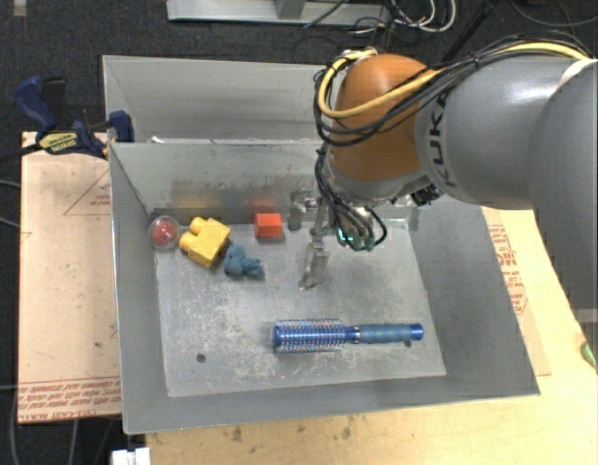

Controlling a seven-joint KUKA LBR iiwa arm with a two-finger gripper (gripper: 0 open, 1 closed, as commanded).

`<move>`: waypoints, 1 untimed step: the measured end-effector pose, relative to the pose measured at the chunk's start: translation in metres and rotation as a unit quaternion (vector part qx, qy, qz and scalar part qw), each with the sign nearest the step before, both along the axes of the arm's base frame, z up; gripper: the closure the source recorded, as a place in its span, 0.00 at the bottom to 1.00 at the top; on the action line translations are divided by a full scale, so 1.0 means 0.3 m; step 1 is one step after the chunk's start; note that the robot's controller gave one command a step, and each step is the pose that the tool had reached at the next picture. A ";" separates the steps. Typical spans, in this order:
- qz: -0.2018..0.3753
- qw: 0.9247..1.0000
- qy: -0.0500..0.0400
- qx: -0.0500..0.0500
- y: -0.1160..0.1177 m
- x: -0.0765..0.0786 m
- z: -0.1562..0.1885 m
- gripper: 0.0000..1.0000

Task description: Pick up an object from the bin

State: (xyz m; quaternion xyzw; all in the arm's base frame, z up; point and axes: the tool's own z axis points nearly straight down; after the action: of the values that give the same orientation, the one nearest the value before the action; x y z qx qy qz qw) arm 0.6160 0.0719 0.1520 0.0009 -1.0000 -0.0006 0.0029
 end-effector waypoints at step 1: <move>0.105 0.994 -0.001 0.001 0.092 -0.281 -0.078 0.00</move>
Offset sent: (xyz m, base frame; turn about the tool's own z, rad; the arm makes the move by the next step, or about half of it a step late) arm -0.0832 0.0262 -0.0219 -0.2107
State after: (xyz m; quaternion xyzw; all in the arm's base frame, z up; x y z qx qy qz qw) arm 0.5316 0.0995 0.1286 0.1059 -0.9944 -0.0008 0.0017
